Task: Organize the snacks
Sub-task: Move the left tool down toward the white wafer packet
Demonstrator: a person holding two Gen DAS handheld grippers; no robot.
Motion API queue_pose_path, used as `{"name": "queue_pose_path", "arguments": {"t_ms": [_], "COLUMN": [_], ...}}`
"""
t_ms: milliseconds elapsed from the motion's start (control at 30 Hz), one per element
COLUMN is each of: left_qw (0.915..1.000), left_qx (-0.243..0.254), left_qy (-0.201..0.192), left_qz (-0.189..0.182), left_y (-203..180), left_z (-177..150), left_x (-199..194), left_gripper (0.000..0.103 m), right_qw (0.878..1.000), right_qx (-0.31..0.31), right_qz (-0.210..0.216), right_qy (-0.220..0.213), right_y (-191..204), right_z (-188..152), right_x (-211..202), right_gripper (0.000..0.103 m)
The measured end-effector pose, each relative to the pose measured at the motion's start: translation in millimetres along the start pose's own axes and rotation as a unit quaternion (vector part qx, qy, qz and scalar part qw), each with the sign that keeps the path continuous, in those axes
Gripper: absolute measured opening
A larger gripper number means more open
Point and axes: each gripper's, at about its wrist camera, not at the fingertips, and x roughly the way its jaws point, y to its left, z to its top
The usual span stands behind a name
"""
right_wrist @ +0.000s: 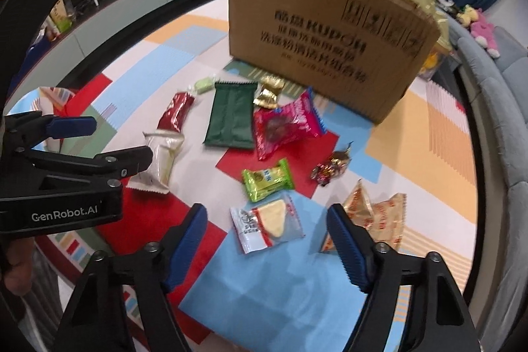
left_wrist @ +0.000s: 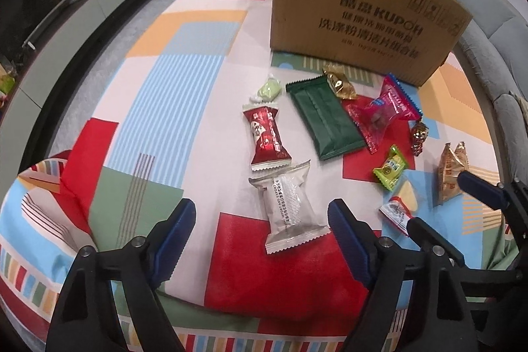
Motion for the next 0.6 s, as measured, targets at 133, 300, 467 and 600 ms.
{"name": "queue_pose_path", "arguments": {"t_ms": [133, 300, 467, 600], "left_qw": [1.0, 0.9999, 0.9996, 0.9995], "left_qx": [-0.001, 0.001, 0.001, 0.0], "left_qy": [0.006, 0.014, 0.025, 0.03], "left_qz": [-0.001, -0.004, -0.009, -0.011], "left_y": [-1.7, -4.3, -5.2, -5.9], "left_z": [0.9, 2.3, 2.2, 2.0], "left_x": [7.6, 17.8, 26.9, 32.5], "left_gripper": [0.08, 0.076, 0.071, 0.068], "right_qw": [1.0, 1.0, 0.999, 0.999], "right_qx": [0.005, 0.001, 0.002, 0.002], "right_qz": [0.01, 0.018, 0.023, 0.029], "right_qy": [0.012, 0.025, 0.033, 0.036], "right_y": [-4.8, -8.3, -10.4, -10.7], "right_z": [-0.1, -0.7, -1.4, -1.8], "right_x": [12.4, 25.9, 35.8, 41.3], "right_gripper": [0.07, 0.07, 0.07, 0.07]}}
